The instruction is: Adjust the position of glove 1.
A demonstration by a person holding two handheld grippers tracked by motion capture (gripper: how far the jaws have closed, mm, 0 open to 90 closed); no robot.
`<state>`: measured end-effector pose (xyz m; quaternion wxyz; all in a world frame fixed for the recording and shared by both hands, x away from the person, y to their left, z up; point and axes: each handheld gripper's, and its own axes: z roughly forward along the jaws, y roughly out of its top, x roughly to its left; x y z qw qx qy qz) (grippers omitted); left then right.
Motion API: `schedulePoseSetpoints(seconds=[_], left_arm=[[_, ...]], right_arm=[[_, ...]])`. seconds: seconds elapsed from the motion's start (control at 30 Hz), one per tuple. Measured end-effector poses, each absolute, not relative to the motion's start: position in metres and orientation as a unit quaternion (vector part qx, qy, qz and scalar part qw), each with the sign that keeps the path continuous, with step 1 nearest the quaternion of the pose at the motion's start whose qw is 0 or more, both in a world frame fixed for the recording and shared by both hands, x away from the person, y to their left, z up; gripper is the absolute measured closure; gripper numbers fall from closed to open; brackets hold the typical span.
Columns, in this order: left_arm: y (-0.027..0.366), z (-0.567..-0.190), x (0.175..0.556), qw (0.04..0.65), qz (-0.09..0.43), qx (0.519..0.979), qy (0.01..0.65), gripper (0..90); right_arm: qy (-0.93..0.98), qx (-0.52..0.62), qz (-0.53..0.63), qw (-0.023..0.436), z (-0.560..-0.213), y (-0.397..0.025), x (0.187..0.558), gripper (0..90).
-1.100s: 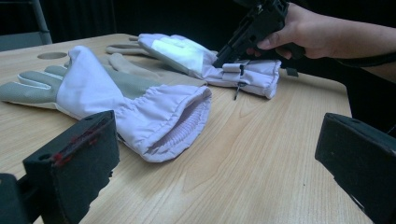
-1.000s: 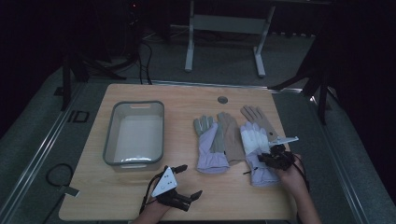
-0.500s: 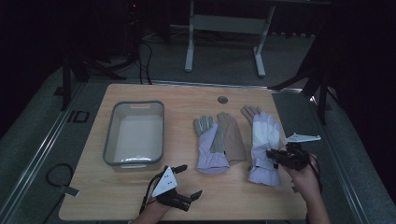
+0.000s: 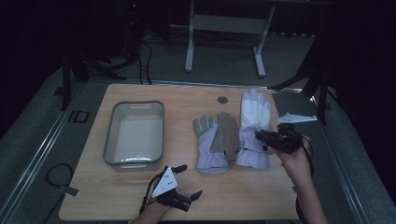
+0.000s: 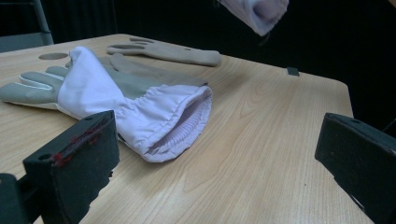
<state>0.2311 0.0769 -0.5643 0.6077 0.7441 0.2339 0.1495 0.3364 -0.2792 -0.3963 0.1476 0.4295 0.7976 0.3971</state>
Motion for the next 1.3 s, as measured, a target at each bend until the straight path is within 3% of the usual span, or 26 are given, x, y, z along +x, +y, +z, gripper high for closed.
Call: schedulePoseSetpoints(seconds=[0.3, 0.63, 1.3], left_arm=[[0.077, -0.564, 0.231, 0.608, 0.151, 0.744, 0.234, 0.0], [0.077, -0.564, 0.231, 0.608, 0.150, 0.744, 0.234, 0.0], [0.077, -0.564, 0.231, 0.608, 0.151, 0.744, 0.235, 0.0]], right_arm=[[0.811, 0.417, 0.391, 0.123, -0.397, -0.220, 0.349, 80.8], [0.822, 0.431, 0.361, 0.094, -0.431, -0.172, 0.366, 80.8], [0.832, 0.464, 0.290, 0.089, -0.487, -0.147, 0.395, 79.6]])
